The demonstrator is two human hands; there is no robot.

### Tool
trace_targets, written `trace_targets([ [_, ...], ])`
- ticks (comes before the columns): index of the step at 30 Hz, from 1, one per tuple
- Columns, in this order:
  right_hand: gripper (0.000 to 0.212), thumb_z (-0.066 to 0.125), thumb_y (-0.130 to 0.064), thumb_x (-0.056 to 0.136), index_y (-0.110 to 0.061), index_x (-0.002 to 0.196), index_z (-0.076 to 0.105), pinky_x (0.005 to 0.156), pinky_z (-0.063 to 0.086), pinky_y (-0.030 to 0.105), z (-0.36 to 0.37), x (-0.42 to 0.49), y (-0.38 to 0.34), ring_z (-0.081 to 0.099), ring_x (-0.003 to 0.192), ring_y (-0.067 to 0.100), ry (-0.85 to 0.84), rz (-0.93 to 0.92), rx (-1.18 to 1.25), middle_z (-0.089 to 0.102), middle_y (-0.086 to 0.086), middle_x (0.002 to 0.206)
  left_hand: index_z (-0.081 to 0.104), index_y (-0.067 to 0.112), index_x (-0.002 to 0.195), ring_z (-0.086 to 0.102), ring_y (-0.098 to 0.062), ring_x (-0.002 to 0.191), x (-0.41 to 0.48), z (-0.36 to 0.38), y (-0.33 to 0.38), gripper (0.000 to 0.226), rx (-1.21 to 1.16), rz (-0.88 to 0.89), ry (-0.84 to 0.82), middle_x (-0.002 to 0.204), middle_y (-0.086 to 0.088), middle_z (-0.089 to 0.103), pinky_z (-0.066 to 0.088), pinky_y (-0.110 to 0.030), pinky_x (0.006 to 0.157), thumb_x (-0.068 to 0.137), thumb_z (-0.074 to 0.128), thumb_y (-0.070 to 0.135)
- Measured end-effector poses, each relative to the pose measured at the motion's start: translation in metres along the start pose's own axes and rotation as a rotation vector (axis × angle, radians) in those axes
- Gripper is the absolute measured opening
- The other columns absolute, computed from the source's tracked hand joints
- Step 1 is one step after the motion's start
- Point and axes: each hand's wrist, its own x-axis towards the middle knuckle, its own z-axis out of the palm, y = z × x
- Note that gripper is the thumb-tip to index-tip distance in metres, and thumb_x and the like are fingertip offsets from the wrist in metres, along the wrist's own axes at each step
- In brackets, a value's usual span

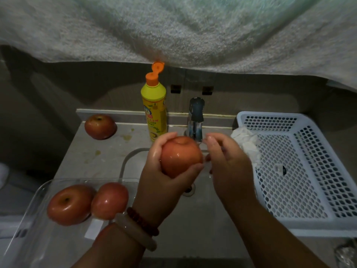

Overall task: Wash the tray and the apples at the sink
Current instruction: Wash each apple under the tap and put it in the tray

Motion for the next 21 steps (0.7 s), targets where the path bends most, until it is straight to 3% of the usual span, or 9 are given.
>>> trace_targets([
  [2, 0.023, 0.055, -0.042, 0.09, -0.034, 0.111, 0.059, 0.075, 0.044, 0.007, -0.004, 0.014, 0.008, 0.056, 0.096, -0.006, 0.049, -0.013, -0.082, 0.06, -0.016, 0.107, 0.045, 0.037, 0.118, 0.053, 0.019, 0.092, 0.003, -0.001, -0.007, 0.07, 0.051, -0.011, 0.051, 0.115, 0.019, 0.047, 0.044, -0.002, 0.067, 0.065, 0.085, 0.011],
  [4, 0.046, 0.065, -0.036, 0.088, -0.026, 0.132, 0.054, 0.094, 0.041, 0.015, -0.005, 0.034, 0.019, 0.048, 0.118, 0.001, 0.003, -0.086, -0.231, 0.053, -0.01, 0.129, 0.043, 0.037, 0.122, 0.052, 0.018, 0.094, 0.007, 0.0, -0.017, 0.075, 0.085, -0.035, 0.079, 0.117, 0.018, 0.046, 0.043, -0.001, 0.07, 0.065, 0.085, 0.011],
  [7, 0.058, 0.067, -0.029, 0.089, -0.023, 0.143, 0.046, 0.11, 0.022, 0.023, 0.003, 0.069, 0.028, 0.031, 0.141, 0.017, -0.185, -0.225, -0.447, 0.038, 0.001, 0.152, 0.04, 0.035, 0.13, 0.056, 0.001, 0.103, 0.012, 0.006, -0.037, 0.085, 0.128, -0.097, 0.102, 0.122, 0.008, 0.05, 0.044, -0.003, 0.079, 0.062, 0.087, 0.016],
  [9, 0.052, 0.064, -0.02, 0.092, -0.019, 0.141, 0.048, 0.114, 0.02, 0.03, 0.013, 0.085, 0.033, 0.03, 0.143, 0.025, -0.252, -0.293, -0.524, 0.038, 0.007, 0.152, 0.038, 0.034, 0.132, 0.056, -0.009, 0.107, 0.015, 0.012, -0.049, 0.088, 0.154, -0.14, 0.099, 0.125, 0.006, 0.048, 0.047, -0.011, 0.085, 0.062, 0.088, 0.021],
  [12, 0.04, 0.058, -0.01, 0.09, -0.007, 0.129, 0.061, 0.107, 0.029, 0.036, 0.025, 0.097, 0.044, 0.048, 0.131, 0.034, -0.204, -0.415, -0.589, 0.054, 0.016, 0.138, 0.037, 0.037, 0.131, 0.053, -0.012, 0.11, 0.017, 0.02, -0.065, 0.087, 0.2, -0.175, 0.088, 0.127, 0.007, 0.046, 0.05, -0.026, 0.093, 0.061, 0.089, 0.027],
  [15, 0.037, 0.05, -0.012, 0.085, -0.001, 0.115, 0.069, 0.096, 0.042, 0.041, 0.026, 0.1, 0.056, 0.063, 0.113, 0.035, -0.072, -0.592, -0.605, 0.066, 0.019, 0.12, 0.041, 0.034, 0.129, 0.053, -0.008, 0.109, 0.015, 0.023, -0.074, 0.084, 0.222, -0.182, 0.089, 0.125, 0.009, 0.048, 0.049, -0.024, 0.092, 0.06, 0.089, 0.029],
  [21, 0.032, 0.051, -0.012, 0.088, -0.001, 0.112, 0.07, 0.095, 0.049, 0.035, 0.022, 0.107, 0.067, 0.065, 0.111, 0.028, -0.059, -0.744, -0.594, 0.068, 0.017, 0.117, 0.043, 0.034, 0.127, 0.053, -0.005, 0.106, 0.016, 0.023, -0.083, 0.082, 0.254, -0.196, 0.108, 0.123, 0.01, 0.049, 0.05, -0.027, 0.091, 0.059, 0.09, 0.03],
])
